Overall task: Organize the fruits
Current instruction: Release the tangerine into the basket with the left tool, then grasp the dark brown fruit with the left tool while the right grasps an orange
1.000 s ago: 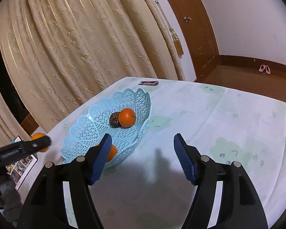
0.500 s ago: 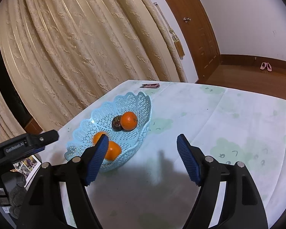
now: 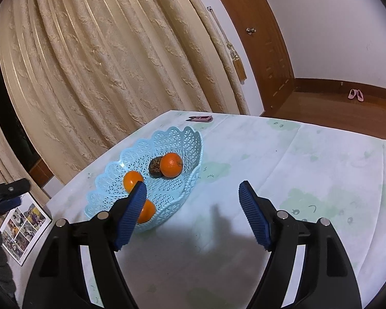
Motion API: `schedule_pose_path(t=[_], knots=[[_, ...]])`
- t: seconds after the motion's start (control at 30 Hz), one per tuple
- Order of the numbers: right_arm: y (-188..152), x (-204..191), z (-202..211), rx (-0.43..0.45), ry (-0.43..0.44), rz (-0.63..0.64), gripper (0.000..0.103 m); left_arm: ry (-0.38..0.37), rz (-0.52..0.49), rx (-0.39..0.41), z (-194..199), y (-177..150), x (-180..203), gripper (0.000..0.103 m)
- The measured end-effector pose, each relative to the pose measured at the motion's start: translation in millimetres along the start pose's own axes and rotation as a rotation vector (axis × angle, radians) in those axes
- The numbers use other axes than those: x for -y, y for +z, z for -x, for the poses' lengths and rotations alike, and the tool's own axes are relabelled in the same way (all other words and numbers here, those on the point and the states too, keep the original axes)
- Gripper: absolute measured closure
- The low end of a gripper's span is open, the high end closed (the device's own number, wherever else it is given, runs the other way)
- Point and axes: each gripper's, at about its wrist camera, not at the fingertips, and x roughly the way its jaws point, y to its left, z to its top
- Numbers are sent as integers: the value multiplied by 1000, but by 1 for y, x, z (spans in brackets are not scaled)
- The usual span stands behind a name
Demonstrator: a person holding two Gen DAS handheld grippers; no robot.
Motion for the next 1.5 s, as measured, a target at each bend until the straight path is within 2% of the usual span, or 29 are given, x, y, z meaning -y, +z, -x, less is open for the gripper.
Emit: schedule_pose_path(t=[0.43,0.67,0.87,1.13,1.33,1.5], knots=[[-1,-5,3,6,-14,32,27,142,105,58,51,-21,-83,15],[-8,-15,10,-20,21,52,26,181,134,14,52,-47,-108,15],[-19,-38,18,-50,85,103,26,206,124,-68,40,-80,-114,15],[-37,-74,25,-105,182,199,26,187,135,-186,16,-123,-117,15],[-53,-92,22,-159,226,256,26,135,140,-209,10,-134,-112,15],[-62,-104,22,-186,256,295,26,111,140,-223,3,-140,-109,23]])
